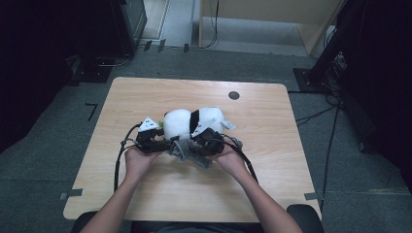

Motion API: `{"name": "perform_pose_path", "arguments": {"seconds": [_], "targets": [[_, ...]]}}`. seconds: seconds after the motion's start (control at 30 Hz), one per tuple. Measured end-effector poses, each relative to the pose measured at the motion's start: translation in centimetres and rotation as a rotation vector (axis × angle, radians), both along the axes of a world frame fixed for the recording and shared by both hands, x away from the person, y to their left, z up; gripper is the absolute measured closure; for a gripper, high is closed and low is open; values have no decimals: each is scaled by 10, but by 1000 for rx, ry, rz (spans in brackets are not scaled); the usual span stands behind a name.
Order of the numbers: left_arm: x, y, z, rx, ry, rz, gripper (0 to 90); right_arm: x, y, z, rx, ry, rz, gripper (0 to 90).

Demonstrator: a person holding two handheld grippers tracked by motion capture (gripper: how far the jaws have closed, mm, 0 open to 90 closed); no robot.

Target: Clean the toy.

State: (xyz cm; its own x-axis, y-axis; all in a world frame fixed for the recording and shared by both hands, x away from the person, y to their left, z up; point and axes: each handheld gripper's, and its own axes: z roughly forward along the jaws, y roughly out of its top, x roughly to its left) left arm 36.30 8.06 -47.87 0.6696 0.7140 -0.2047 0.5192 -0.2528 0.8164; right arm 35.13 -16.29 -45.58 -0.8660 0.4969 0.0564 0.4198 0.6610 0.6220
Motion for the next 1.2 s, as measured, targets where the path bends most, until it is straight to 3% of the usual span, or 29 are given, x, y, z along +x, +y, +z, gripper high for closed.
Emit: {"name": "perform_pose_path", "arguments": {"seconds": [0.47,0.73,0.97,1.2], "targets": [[1,0,0,-5,2,-6,361,-14,-67,5,-1,5,-86,746],[2,2,-1,-12,4,-16,363,-10,-110,-1,2,22,-188,744],[3,2,-1,-12,4,-20,362,-2,-123,-6,26,47,-236,743],[3,2,-1,-14,4,-20,362,4,-131,-4,27,38,-275,743]]}}
